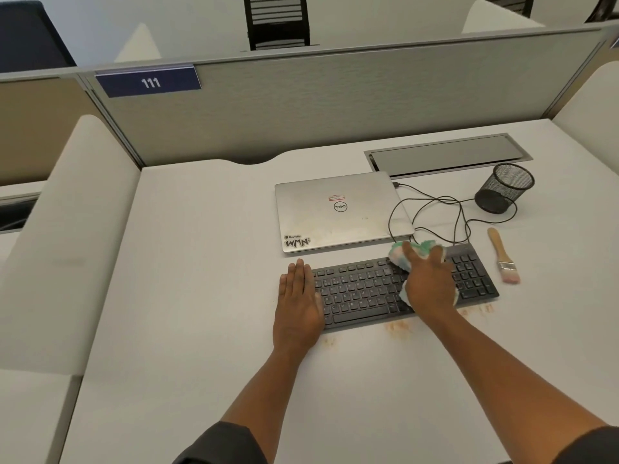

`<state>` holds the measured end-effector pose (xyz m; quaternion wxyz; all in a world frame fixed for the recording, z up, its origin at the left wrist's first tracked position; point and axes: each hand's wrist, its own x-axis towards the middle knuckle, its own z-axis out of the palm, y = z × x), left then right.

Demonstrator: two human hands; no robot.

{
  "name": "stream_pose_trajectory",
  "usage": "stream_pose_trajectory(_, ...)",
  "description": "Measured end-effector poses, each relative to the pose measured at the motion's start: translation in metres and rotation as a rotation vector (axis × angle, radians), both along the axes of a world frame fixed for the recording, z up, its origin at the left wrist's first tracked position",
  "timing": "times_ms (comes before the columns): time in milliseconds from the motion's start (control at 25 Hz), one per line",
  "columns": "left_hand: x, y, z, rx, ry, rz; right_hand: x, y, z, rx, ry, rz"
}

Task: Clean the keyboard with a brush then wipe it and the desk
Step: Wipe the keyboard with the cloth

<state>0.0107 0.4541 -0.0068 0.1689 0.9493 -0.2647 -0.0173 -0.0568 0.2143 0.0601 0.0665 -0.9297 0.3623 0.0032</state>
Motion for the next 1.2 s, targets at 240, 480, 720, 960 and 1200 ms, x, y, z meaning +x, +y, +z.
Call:
stream_pose_trajectory(240,0.001,0.0,0.0,-0.023,-0.012,0.005,0.032,0.074,0.001,0.038,-0.014,0.241)
stream_pose_trajectory(480,0.001,0.001,0.0,-0.041,-0.014,-0.002,0.011,0.105,-0.003,0.009,-0.014,0.425)
stream_pose_trajectory(720,0.002,0.001,0.001,-0.018,-0.005,-0.006,-0.015,0.05,-0.003,-0.052,0.005,0.333)
stream_pose_trajectory(960,0.001,0.001,0.001,-0.025,-0.004,-0.004,-0.011,-0.02,0.0,-0.072,0.03,0.058)
stream_pose_trajectory(1200,0.001,-0.001,0.0,-0.033,-0.012,0.006,-0.003,0.056,-0.009,0.041,-0.099,0.168)
